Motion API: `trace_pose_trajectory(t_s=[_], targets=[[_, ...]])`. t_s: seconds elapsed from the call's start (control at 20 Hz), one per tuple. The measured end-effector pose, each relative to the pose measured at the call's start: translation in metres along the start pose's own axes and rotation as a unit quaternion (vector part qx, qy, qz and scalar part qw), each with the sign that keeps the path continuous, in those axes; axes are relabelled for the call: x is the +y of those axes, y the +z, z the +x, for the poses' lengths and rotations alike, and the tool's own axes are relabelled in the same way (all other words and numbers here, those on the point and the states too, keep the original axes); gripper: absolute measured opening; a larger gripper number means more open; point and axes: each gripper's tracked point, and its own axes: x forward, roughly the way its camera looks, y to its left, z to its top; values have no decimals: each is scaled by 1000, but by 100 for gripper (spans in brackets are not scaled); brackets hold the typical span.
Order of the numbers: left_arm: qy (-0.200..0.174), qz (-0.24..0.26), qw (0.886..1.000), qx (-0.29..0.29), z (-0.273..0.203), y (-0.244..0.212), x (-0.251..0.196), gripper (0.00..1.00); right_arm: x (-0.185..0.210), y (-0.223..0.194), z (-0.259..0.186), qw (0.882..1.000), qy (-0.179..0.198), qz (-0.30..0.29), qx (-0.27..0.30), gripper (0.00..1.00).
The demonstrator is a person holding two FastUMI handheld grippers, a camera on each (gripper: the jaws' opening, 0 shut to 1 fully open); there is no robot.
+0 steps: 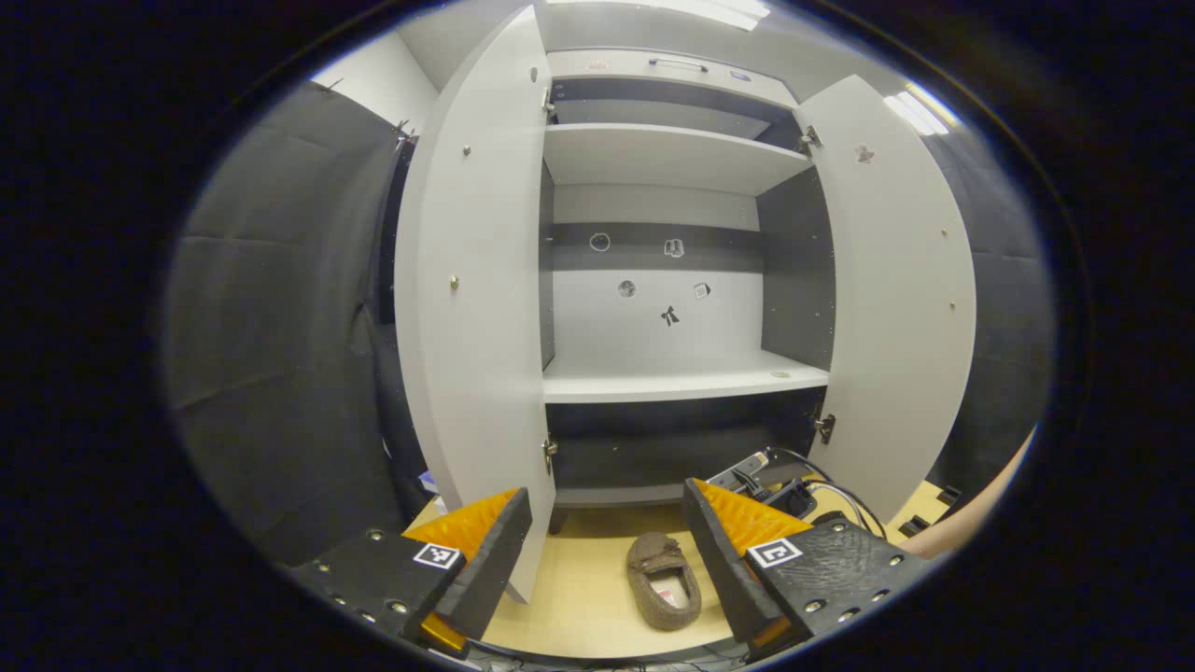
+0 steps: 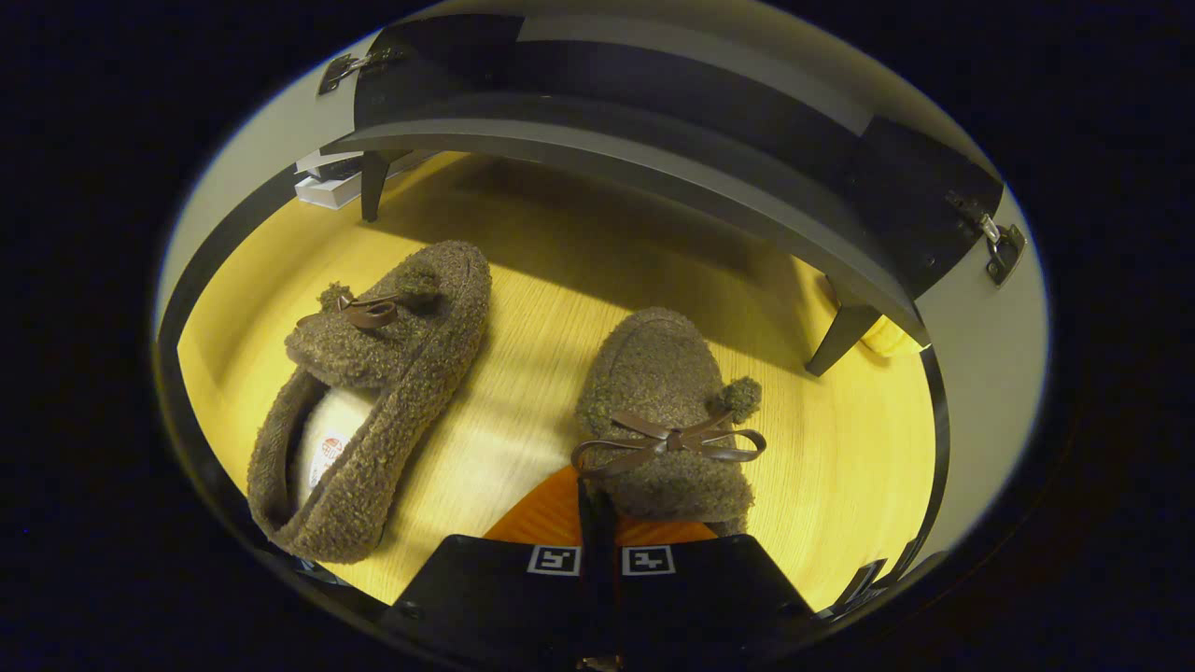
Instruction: Grab one shoe with the right hand and put it into the shoe cabinet, grab the other shoe with the left hand and put it into the shoe cabinet; then close the right door with the right hand and the left door with the left hand.
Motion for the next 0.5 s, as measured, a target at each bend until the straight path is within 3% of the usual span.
trace_pose_trajectory(t_s=[0.2, 0.35, 0.5], targets=[[-21, 6, 1000, -6, -3, 0, -3, 100, -8, 8, -28, 997, 20, 78, -11, 2], [-37, 17, 999, -4, -1, 1, -7, 100, -25, 18, -54, 995, 10, 91, -34, 2], [-50, 33, 998, -14, 4, 7, -14, 100, -31, 31, -97, 991, 25, 111, -65, 2]])
